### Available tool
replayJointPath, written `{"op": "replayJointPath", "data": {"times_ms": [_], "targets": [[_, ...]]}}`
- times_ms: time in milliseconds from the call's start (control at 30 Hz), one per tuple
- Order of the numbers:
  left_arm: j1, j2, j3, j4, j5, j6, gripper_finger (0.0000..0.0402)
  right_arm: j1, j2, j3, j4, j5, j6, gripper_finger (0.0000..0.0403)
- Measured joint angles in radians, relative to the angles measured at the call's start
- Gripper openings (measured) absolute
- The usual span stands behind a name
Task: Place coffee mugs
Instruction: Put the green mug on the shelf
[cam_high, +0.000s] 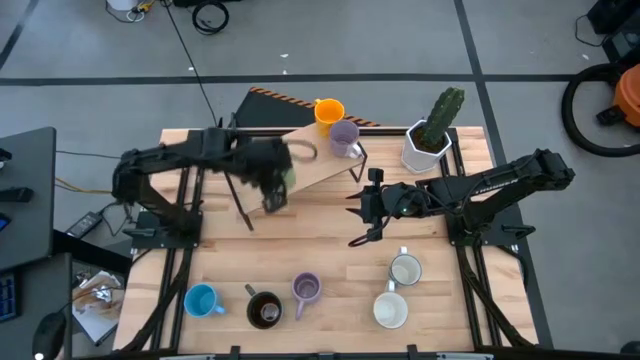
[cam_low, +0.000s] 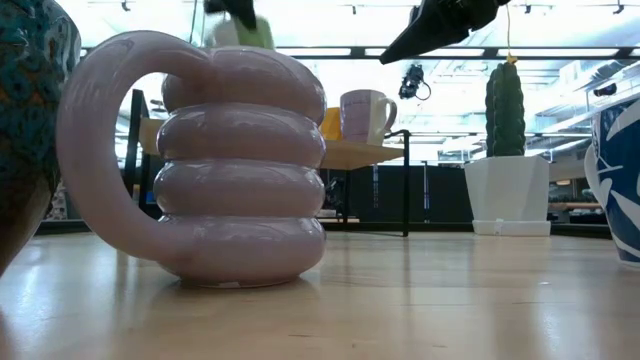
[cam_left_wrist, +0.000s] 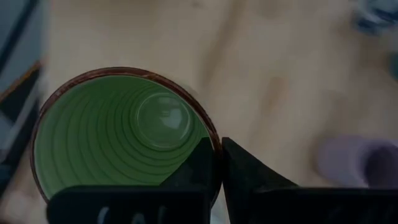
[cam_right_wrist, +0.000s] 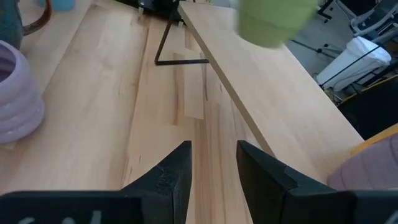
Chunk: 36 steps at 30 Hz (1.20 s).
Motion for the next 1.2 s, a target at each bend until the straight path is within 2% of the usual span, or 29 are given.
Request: {"op": "replayJointPath", "data": {"times_ms": [133,267,533,767,1000,1200], "targets": [[0.114,0.044,0.0,0.057,-0.019,0.03,0.002,0.0,0.0,0.0,0.015,0.0,0.005,0.0132],[0.177,0.113,-0.001,0.095,-0.012,0.092,0.002,0.0,0.0,0.0,0.03,0.0,0.02,0.0132],[0.258,0.176,0.005,0.118,0.083,0.174,0.002,0.0,0.0,0.0,0.021,0.0,0.026,0.0132],[0.298,0.181,0.005,0.131,0.125,0.179,0.002,0.0,0.0,0.0,0.008,-0.006,0.031,0.0132],[0.286,0.183,0.003,0.139,0.128,0.21,0.0023,0.001,0.0,0.0,0.008,-0.007,0.032,0.0132],[0.275,0.196,-0.007,0.153,0.093,0.246,0.0077,0.001,0.0,0.0,0.008,-0.007,0.034,0.0132]]}}
